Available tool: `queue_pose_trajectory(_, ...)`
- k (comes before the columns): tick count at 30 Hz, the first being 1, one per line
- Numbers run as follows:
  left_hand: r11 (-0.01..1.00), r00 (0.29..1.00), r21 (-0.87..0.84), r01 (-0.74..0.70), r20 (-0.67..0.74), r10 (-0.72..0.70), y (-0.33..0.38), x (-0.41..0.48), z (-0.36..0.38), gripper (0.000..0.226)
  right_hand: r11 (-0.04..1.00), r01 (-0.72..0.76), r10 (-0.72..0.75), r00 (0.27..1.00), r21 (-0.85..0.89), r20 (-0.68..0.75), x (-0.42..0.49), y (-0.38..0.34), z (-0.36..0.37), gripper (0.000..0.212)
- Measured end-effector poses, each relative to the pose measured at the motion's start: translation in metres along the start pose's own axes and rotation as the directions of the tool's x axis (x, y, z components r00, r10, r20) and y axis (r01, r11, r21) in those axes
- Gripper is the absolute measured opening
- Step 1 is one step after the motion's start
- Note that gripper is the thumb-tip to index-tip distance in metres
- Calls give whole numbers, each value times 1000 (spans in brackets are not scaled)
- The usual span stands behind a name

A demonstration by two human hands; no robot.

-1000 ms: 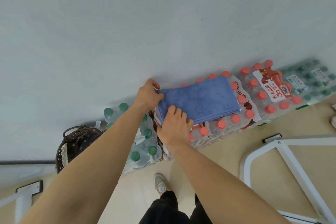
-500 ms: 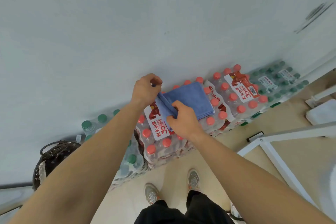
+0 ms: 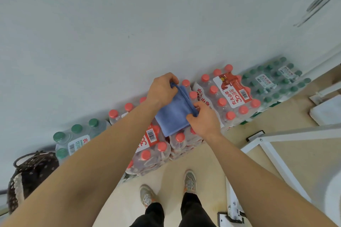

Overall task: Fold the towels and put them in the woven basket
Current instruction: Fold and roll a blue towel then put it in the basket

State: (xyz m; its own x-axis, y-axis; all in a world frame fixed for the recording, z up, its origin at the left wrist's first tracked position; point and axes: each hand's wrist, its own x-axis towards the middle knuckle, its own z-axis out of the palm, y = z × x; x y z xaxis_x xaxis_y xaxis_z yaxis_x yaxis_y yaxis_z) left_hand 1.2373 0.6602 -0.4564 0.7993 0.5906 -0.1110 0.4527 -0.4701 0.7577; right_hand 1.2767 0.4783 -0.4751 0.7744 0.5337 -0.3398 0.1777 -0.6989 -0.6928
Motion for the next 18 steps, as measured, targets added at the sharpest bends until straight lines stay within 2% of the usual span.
queue_pose_trajectory(3, 998, 999, 66, -23, 39, 21, 2, 9, 14, 26, 998, -41, 41, 999, -38, 7, 6, 16, 3, 31)
queue_pose_trajectory(7, 993, 997, 119, -12, 76, 3, -6, 17, 32, 26, 988, -13, 6, 999, -154, -45, 12, 26, 8, 32)
queue_pose_trajectory(11, 998, 999, 62, -4, 46, 1, -6, 14, 38, 36, 920, 76, -165, 965, -384, -205, 15, 21, 15, 56)
queue_pose_trajectory(12, 1000, 1000, 12, -11, -2, 12, -5, 10, 36, 36, 887, 126, -231, 954, -444, -192, 18, 18, 16, 64)
queue_pose_trajectory(14, 998, 991, -53, -33, -134, 26, -8, -3, 31, 33, 787, 259, -352, 934, -560, -63, 25, 10, 18, 76)
queue_pose_trajectory(16, 998, 968, 33, -47, -247, 53, -22, -22, 27, 32, 686, 408, -438, 893, -602, 107, 35, 2, 20, 74)
queue_pose_trajectory(18, 984, 952, 168, -61, -288, 108, -41, -40, 28, 30, 613, 502, -483, 849, -610, 214, 46, -4, 22, 66)
